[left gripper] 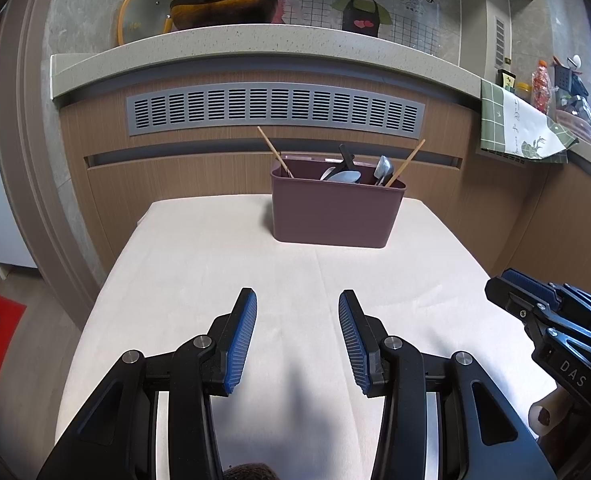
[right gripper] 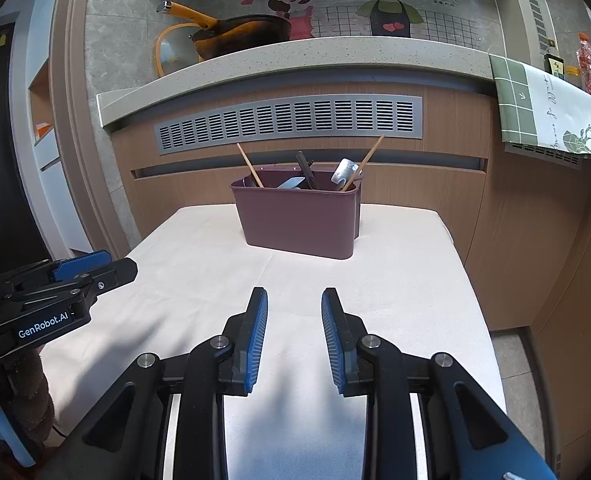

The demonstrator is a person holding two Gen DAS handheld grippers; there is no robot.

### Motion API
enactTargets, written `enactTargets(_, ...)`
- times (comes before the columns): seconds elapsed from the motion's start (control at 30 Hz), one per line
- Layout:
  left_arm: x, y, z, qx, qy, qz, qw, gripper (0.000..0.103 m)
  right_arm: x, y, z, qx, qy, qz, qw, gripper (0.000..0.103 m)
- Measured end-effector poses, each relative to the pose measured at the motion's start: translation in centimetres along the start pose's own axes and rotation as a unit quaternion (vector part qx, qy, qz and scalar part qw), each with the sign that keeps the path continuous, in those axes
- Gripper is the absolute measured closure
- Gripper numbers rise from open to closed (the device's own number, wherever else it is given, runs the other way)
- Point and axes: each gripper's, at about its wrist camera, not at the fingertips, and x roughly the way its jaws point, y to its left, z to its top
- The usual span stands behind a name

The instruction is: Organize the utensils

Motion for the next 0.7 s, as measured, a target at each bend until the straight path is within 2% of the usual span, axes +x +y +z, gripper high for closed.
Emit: enactTargets(0.7, 0.01, 0.32, -0.18, -0.001, -0.006, -0.006, 1.0, 0.059, -0.35, 0.2, 0.12, 0.0, -0.005, -0.01, 1.0, 0.076)
